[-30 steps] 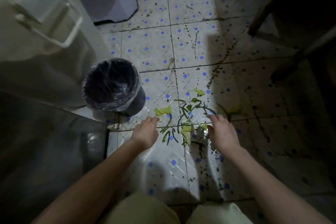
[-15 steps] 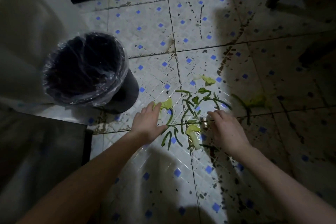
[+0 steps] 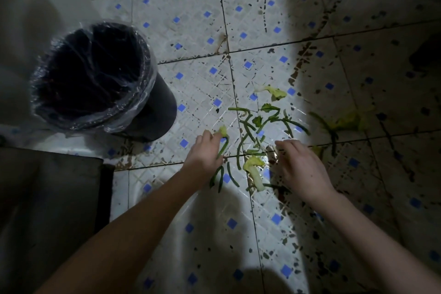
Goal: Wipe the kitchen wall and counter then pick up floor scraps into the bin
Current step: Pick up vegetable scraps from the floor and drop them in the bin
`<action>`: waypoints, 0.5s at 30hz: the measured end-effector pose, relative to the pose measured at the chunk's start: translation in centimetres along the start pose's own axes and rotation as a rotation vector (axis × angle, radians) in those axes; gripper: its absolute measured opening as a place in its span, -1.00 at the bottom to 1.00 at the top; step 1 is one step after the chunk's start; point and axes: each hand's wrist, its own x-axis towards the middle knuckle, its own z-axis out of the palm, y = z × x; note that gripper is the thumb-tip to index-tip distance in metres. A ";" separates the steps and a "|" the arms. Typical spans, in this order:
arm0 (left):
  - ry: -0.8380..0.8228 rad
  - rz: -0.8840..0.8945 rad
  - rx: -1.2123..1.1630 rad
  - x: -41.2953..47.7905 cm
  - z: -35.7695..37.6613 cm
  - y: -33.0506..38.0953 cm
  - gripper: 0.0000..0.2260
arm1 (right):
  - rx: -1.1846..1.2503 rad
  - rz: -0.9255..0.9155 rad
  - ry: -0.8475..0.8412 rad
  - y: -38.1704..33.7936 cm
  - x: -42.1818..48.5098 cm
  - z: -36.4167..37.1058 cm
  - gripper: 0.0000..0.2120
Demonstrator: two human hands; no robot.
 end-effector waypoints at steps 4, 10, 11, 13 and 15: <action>0.036 0.057 -0.037 -0.8 0.2 0.6 -0.63 | -0.002 -0.002 -0.019 -0.1 -0.3 0.2 -0.60; -0.068 0.088 0.004 -0.6 -0.4 0.3 -0.60 | -0.005 -0.016 -0.037 -0.2 -0.9 0.3 -0.62; -0.080 0.088 0.023 -0.5 -0.5 0.3 -0.59 | -0.012 -0.015 -0.040 -0.2 -0.9 0.2 -0.62; -0.105 0.108 0.058 -0.5 -0.7 0.5 -0.59 | -0.021 -0.013 -0.040 -0.3 -1.0 0.1 -0.62; -0.123 0.123 0.088 -0.7 -0.9 0.8 -0.58 | -0.025 -0.021 -0.038 -0.5 -1.1 -0.1 -0.64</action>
